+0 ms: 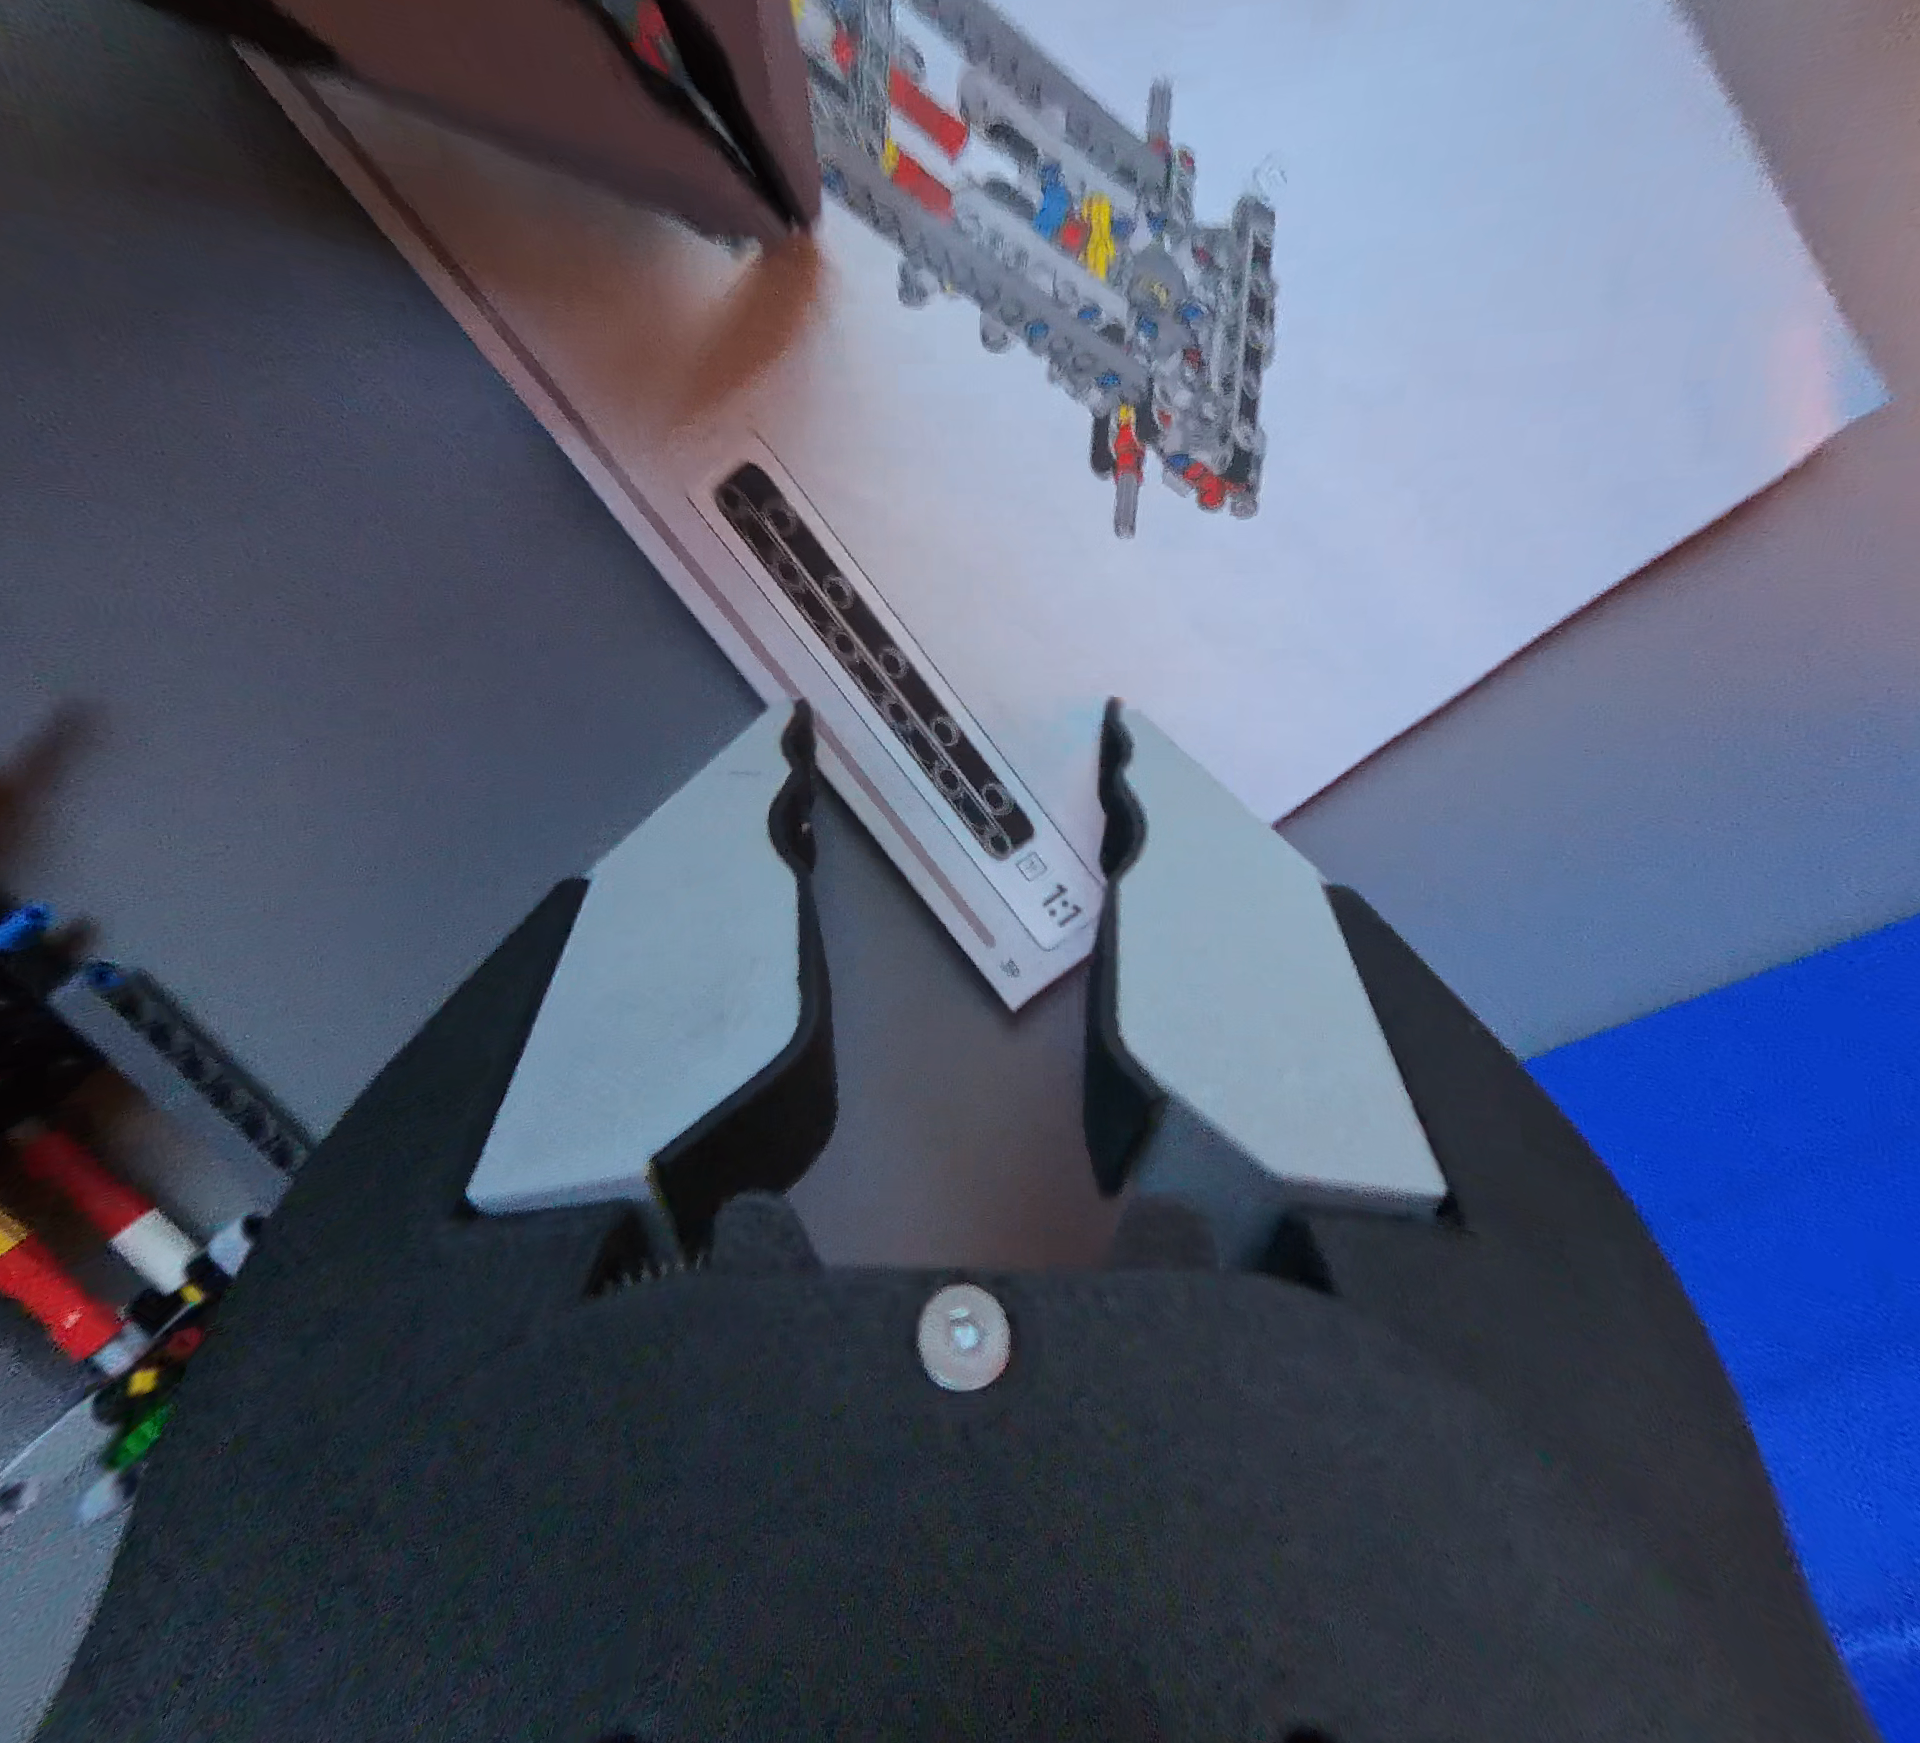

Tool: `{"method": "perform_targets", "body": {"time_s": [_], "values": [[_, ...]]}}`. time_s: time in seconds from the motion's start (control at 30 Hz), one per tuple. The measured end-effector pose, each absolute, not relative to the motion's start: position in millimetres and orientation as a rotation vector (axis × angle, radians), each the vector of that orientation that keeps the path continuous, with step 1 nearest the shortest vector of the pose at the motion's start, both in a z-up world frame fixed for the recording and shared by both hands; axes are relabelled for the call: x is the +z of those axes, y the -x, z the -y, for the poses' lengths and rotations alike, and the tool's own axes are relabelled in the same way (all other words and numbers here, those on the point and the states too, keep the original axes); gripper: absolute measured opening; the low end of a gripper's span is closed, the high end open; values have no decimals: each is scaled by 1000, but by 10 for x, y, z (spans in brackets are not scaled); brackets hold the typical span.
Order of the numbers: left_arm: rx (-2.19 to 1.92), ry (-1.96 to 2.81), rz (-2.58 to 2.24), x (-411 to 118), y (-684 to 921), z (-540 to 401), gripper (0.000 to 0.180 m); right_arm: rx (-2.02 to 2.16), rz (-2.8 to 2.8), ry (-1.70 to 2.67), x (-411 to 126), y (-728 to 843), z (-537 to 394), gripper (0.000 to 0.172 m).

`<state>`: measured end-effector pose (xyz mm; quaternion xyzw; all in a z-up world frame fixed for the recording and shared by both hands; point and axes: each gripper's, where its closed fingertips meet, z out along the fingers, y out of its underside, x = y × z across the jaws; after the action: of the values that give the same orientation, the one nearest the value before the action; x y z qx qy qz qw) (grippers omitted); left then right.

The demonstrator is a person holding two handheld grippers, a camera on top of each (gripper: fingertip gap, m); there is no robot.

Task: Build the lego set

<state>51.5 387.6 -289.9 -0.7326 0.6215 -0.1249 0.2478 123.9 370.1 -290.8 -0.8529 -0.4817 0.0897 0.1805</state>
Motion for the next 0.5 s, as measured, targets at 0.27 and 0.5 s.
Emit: {"method": "perform_targets", "body": {"time_s": [0.27, 0.5], "values": [[-493, 1954, -1737, -2757, -499, -3529, 0, 248, 1462, 2410, -2926, -1149, -3703, 19], [-295, 1899, -1817, -2855, -450, -3508, 69, 250, 1434, 2391, -2934, -1137, -3733, 10]]}}
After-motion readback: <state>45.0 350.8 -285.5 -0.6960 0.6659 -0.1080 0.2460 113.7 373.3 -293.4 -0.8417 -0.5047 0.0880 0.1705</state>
